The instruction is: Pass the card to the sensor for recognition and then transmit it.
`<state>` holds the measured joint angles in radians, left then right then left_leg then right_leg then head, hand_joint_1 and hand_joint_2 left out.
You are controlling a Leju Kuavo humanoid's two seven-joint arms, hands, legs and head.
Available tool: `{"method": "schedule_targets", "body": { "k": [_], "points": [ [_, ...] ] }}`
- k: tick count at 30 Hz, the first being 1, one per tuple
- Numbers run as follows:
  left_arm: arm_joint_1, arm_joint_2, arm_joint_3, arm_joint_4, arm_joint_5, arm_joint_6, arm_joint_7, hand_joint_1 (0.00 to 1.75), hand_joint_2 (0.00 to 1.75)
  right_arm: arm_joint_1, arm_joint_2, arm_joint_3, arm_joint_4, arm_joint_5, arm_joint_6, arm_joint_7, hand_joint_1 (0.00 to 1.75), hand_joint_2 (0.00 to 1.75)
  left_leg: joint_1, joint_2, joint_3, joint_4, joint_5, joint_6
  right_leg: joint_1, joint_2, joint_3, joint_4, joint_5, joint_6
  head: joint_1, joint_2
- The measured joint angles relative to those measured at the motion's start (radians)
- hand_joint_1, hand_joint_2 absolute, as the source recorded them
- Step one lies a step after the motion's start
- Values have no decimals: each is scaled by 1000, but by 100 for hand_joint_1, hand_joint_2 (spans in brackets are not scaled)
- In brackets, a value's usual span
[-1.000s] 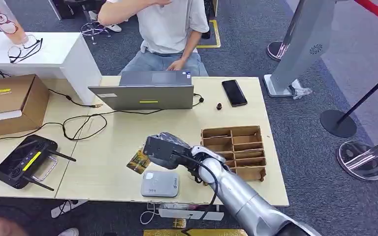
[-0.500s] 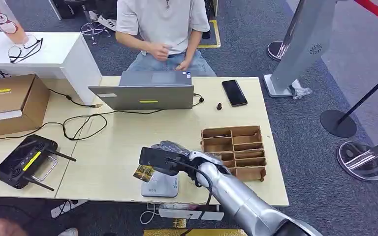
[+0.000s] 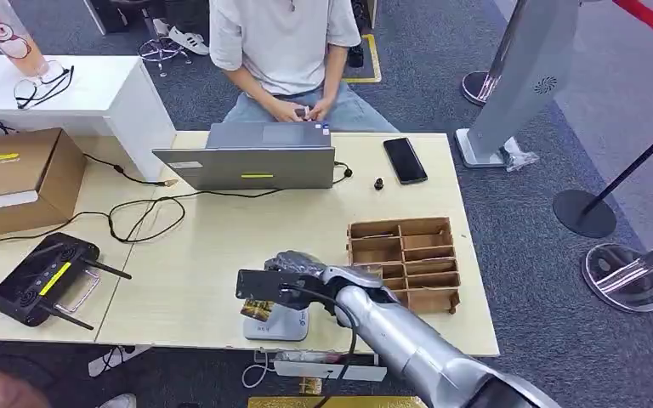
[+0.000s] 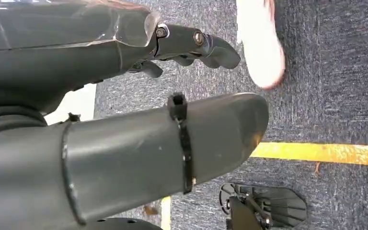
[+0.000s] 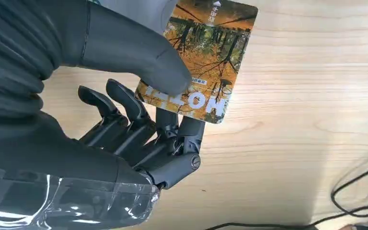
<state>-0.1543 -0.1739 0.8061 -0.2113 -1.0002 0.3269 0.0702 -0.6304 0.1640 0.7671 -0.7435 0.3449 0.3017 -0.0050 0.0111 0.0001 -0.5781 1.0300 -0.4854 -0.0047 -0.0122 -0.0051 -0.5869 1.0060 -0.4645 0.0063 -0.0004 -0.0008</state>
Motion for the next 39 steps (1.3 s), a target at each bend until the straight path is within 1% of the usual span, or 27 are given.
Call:
{"method": "schedule_targets", "body": {
  "k": [5, 10, 15, 21, 23, 27, 31, 39],
  "points": [
    [0, -6, 0, 0, 11, 11, 3, 0, 0, -10, 6, 8, 14, 19, -4, 14, 175, 175, 0, 0, 0, 0, 0, 0, 0, 0, 0, 0, 0, 0, 0, 0],
    [3, -6, 2, 0, 23, 13, 0, 0, 0, -23, 9, 25, 27, 64, -32, 46, 175, 175, 0, 0, 0, 0, 0, 0, 0, 0, 0, 0, 0, 0, 0, 0],
    [7, -7, 2, 0, 27, 13, -2, 0, 0, -29, 10, 34, 36, 67, -37, 51, 175, 175, 0, 0, 0, 0, 0, 0, 0, 0, 0, 0, 0, 0, 0, 0],
    [7, -8, 2, 0, 27, 10, -3, 0, 0, -32, 10, 44, 49, 125, -78, 86, 175, 175, 0, 0, 0, 0, 0, 0, 0, 0, 0, 0, 0, 0, 0, 0],
    [9, -6, 2, 0, 20, 0, -5, 0, 0, -33, 11, 48, 54, 149, -85, 95, 175, 175, 0, 0, 0, 0, 0, 0, 0, 0, 0, 0, 0, 0, 0, 0],
    [11, 0, 2, 0, 20, -6, -10, 0, 0, -34, 17, 53, 66, 193, -83, 111, 175, 175, 0, 0, 0, 0, 0, 0, 0, 0, 0, 0, 0, 0, 0, 0],
    [11, 3, 2, 0, 20, -8, -10, 0, 0, -35, 18, 60, 76, 209, -74, 118, 175, 175, 0, 0, 0, 0, 0, 0, 0, 0, 0, 0, 0, 0, 0, 0],
    [11, 3, 2, 0, 20, -9, -9, 0, 0, -37, 23, 72, 107, 231, -69, 109, 175, 175, 0, 0, 0, 0, 0, 0, 0, 0, 0, 0, 0, 0, 0, 0]
  ]
}}
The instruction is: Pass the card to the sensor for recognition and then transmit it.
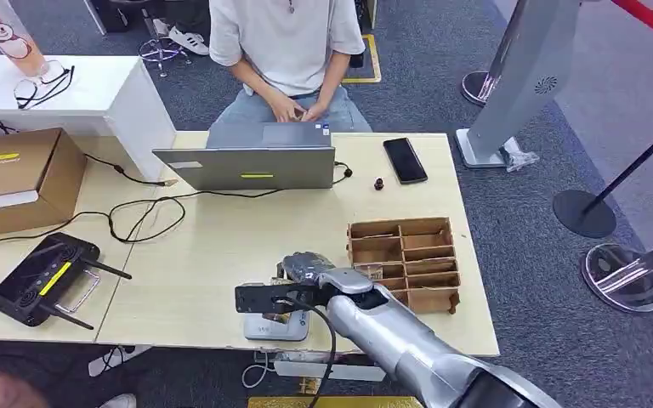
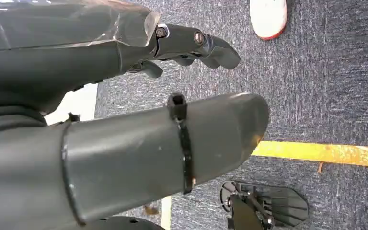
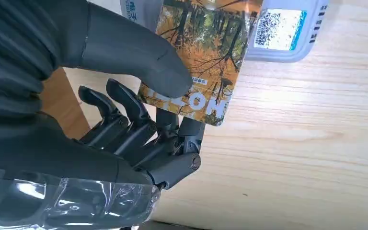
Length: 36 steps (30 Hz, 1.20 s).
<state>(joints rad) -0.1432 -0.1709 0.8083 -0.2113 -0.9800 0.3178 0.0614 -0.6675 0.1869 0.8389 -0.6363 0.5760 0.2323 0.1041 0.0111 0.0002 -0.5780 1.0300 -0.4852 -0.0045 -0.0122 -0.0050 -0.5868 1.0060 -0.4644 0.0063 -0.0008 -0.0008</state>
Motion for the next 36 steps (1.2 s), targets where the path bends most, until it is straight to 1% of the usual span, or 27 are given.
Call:
{"method": "schedule_targets", "body": {
  "k": [19, 36],
  "points": [
    [0, 0, 0, 0, 5, 2, 1, 0, 0, -2, 19, 1, 40, 28, 1, -5, 175, 175, 0, 0, 0, 0, 0, 0, 0, 0, 0, 0, 0, 0, 0, 0],
    [0, 0, -1, 0, 5, 1, 0, 0, 0, -6, 19, 1, 48, 29, 2, -18, 175, 175, 0, 0, 0, 0, 0, 0, 0, 0, 0, 0, 0, 0, 0, 0]
  ]
}}
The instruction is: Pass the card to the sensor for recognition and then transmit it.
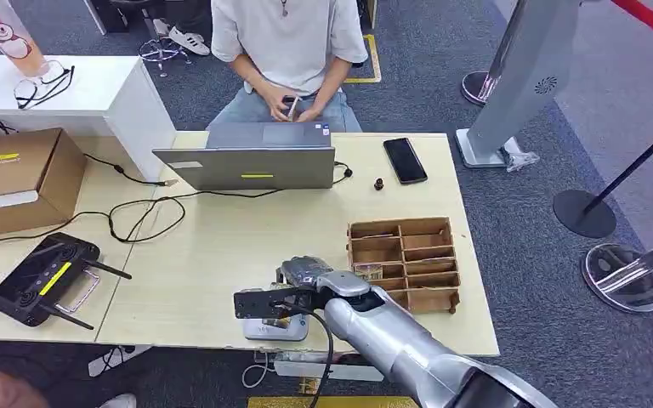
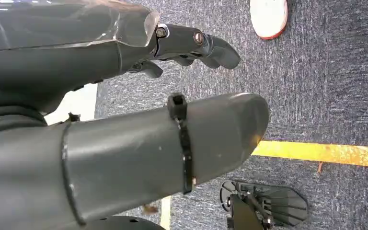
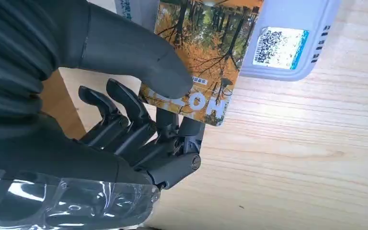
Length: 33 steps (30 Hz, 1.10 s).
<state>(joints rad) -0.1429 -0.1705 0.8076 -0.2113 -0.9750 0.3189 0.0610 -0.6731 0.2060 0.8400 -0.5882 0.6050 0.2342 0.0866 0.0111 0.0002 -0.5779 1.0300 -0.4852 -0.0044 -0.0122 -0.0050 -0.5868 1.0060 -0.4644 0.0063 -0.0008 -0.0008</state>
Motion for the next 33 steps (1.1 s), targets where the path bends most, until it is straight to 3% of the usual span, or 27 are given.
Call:
{"method": "schedule_targets", "body": {
  "k": [33],
  "points": [
    [0, 0, -1, 0, 6, 3, 0, 0, 0, -6, 0, 0, 7, 0, -15, -19, 175, 175, 0, 0, 0, 0, 0, 0, 0, 0, 0, 0, 0, 0, 0, 0]
  ]
}}
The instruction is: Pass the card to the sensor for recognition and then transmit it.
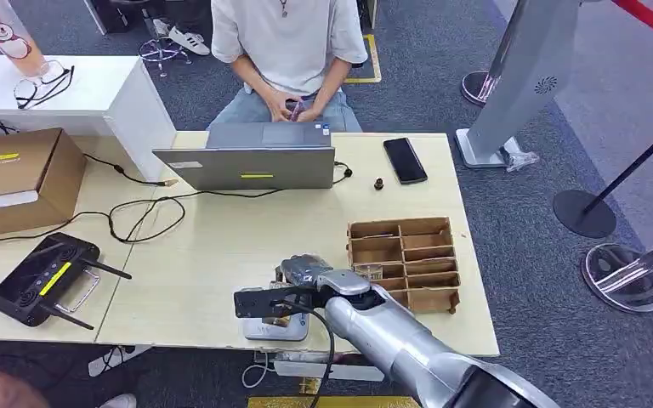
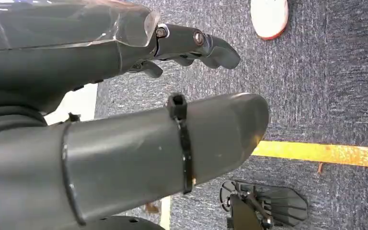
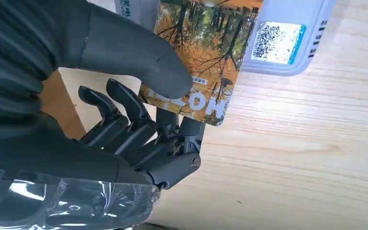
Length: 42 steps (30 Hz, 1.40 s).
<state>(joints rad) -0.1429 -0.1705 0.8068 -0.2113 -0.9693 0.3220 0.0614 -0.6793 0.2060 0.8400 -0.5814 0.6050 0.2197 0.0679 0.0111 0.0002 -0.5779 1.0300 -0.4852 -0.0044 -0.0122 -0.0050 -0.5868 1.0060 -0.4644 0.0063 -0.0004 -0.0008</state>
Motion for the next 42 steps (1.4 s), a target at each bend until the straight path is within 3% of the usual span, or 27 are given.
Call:
{"method": "schedule_targets", "body": {
  "k": [11, 19, 31, 38, 42],
  "points": [
    [0, 0, 0, 0, 3, 0, 0, 0, 0, -1, 0, 0, -6, 0, -5, -3, 175, 175, 0, 0, 0, 0, 0, 0, 0, 0, 0, 0, 0, 0, 0, 0],
    [12, -6, 0, 0, 6, 36, -30, 0, 0, 0, 0, 0, -36, 0, -27, -4, 175, 175, 0, 0, 0, 0, 0, 0, 0, 0, 0, 0, 0, 0, 0, 0],
    [18, -10, 0, 0, 18, 43, -32, 0, 0, 31, -23, -7, -183, -6, -80, -15, 175, 175, 0, 0, 0, 0, 0, 0, 0, 0, 0, 0, 0, 0, 0, 0],
    [22, -10, 0, 0, 28, 51, -57, 0, 0, 81, -48, -52, -351, 3, -177, -32, 175, 175, 0, 0, 0, 0, 0, 0, 0, 0, 0, 0, 0, 0, 0, 0],
    [25, -10, 0, 0, 31, 51, -74, 0, 0, 112, -64, -94, -451, 69, -343, -90, 175, 175, 0, 0, 0, 0, 0, 0, 0, 0, 0, 0, 0, 0, 0, 0]
  ]
}}
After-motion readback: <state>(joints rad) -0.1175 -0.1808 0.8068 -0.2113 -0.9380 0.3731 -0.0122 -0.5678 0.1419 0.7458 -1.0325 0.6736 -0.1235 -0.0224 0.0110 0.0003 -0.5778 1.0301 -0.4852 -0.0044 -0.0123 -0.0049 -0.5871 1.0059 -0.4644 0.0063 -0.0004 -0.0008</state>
